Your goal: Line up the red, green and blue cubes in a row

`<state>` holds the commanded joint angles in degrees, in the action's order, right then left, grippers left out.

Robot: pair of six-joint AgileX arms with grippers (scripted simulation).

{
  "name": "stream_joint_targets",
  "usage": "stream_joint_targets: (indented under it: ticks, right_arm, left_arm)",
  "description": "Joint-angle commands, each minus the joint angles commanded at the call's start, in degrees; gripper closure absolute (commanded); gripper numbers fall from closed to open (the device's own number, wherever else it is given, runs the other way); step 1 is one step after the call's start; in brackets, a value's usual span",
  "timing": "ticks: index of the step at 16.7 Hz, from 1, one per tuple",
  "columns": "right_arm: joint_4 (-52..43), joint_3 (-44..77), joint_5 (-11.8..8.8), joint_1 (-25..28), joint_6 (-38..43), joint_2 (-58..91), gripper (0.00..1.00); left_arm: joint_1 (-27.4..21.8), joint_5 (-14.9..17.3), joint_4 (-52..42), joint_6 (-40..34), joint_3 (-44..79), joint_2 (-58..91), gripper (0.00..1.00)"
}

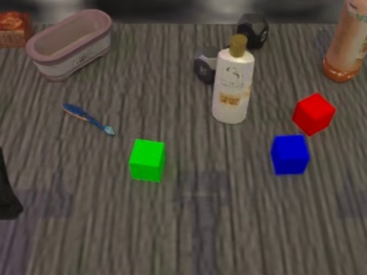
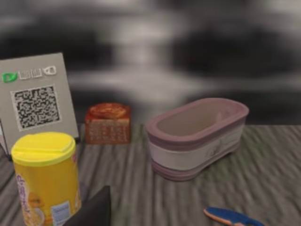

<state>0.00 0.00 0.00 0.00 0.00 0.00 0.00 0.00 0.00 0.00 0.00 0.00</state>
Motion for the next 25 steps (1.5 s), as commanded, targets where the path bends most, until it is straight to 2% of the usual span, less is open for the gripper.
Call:
stream_joint_targets:
  ticks: [5,10,25]
  right_arm:
    - [-2.38,3.48,-0.15,0.49,-0.62,3.38,0.00]
    - [-13.62,20.94,-0.22,2.15,-3.47,20.77,0.00]
    - [-66.82,104.44,0.34,8.81,-16.40,117.39,0.00]
  left_arm:
    - [0.00,0.00,0.00,0.00,0.00,0.00,0.00]
    - [0.00,0.00,0.00,0.00,0.00,0.00,0.00]
    - [0.00,0.00,0.00,0.00,0.00,0.00,0.00]
